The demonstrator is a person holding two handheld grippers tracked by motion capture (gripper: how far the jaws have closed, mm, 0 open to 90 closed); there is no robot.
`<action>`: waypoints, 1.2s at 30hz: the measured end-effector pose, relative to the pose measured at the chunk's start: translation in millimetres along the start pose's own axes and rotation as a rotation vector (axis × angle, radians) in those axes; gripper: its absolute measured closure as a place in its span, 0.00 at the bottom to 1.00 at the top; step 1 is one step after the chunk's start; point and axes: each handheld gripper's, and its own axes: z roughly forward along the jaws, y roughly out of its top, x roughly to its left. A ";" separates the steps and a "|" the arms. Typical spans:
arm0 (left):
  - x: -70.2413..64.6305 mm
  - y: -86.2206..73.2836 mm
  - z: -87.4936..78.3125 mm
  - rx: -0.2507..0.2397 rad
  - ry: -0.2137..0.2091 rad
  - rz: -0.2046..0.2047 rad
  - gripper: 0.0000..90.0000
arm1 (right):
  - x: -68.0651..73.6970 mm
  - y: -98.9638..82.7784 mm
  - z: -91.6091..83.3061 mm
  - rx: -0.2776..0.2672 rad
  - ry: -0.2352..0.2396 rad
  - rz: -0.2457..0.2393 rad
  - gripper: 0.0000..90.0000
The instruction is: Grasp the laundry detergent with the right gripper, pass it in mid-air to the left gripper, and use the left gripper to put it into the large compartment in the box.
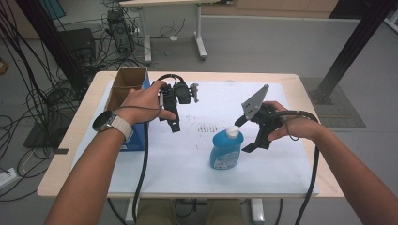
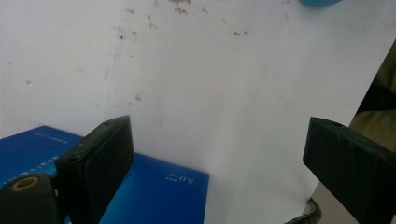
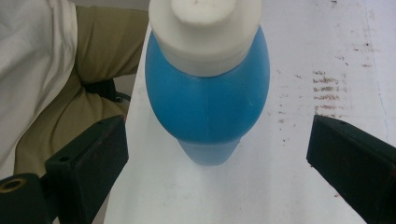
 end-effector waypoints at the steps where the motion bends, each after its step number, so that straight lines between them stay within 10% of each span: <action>1: -0.3 -0.1 0.2 0.000 0.000 -0.004 0.10 | 0.0 -0.1 0.1 -0.001 0.000 -0.002 0.06; 36: -0.4 1.5 3.6 -0.006 -0.008 -0.006 0.10 | 2.0 -4.4 18.3 -0.035 -0.015 0.006 0.06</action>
